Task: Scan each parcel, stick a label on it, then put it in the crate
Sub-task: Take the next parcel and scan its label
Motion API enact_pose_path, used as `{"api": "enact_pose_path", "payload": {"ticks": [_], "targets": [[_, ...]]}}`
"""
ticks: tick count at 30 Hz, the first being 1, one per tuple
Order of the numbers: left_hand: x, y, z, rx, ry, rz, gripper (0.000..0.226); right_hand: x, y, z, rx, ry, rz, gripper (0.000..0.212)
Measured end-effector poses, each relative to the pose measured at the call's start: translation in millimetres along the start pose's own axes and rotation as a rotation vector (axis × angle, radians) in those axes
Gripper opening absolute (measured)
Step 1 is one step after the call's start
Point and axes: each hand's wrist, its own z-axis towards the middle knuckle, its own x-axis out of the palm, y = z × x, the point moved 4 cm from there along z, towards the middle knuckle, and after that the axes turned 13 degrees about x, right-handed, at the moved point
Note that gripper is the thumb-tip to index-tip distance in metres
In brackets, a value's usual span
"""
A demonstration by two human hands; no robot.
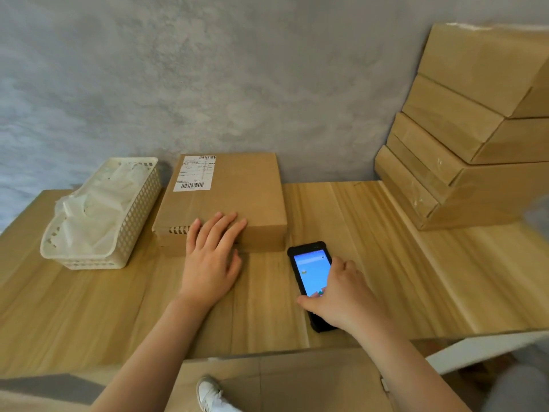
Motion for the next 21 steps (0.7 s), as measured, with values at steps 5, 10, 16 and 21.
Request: {"api": "enact_pose_path", "payload": {"ticks": [5,10,16,21], "targets": [[-2.2,0.1,-1.0,-0.011,-0.036,-0.058,0.062,-6.6,-4.9,8.5,0.016,-0.006,0.086,0.080],[-16.4,14.1,-8.2,-0.114,-0.143,-0.117,0.054,-52.7,-0.2,33.3,0.034,-0.091,0.219,0.082],[-27.1,60.0,-22.1,-0.360,-0.273,-0.200,0.054,-110.5,54.6,48.2,-0.084,0.038,0.346,0.066],[-20.6,76.6,-33.0,-0.583,-0.387,-0.544,0.060,-120.8,122.9,46.4,-0.255,0.193,0.236,0.066]]}}
